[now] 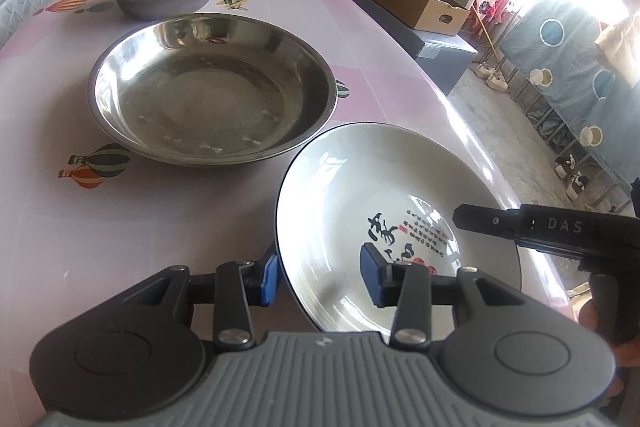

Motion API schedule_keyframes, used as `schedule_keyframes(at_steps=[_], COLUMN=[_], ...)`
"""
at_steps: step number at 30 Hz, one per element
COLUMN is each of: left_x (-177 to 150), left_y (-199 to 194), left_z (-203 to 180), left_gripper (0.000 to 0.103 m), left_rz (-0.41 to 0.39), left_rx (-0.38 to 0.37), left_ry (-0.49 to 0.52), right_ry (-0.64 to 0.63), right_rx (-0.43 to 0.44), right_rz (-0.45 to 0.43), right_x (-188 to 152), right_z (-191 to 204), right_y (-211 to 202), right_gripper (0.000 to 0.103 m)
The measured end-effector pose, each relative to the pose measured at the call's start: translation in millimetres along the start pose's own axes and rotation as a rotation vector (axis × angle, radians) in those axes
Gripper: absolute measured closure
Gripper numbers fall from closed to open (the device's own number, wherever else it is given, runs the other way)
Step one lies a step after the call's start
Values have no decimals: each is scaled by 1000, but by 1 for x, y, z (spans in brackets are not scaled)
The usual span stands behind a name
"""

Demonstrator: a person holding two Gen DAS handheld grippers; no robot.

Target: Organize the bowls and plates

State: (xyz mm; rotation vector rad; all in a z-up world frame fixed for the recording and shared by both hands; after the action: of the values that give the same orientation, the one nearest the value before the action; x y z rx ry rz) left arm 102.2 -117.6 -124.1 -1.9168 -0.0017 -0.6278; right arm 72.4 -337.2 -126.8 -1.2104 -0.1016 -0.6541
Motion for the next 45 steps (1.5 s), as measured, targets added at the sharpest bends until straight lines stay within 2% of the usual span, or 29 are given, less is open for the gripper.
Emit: schedule_keyframes(at_steps=[16,45], left_x=[5,3], left_y=[5,4], left_z=[-5,-5], left_gripper=[52,51], left_rz=[-19,-6], left_rx=[25,36], left_ry=[28,20], right_ry=[2,-1], right_rx=[1,1], right_rz=[-8,-9], right_x=[2,1], right_z=[-2,-2], right_y=[-2,-1], right_gripper=[74,74])
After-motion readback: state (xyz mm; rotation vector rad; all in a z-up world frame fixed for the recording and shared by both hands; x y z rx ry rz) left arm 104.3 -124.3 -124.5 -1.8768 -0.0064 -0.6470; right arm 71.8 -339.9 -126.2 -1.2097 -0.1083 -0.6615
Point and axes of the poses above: each gripper's, at about its wrist camera, not at the fingertips, and y roughly the way its jaws point, z to its left, x to its top, the point moved 7 cm from there along y, roughly the way its jaws point, and after that the axes turned 10 degrees about z, right-handed, at the moved point
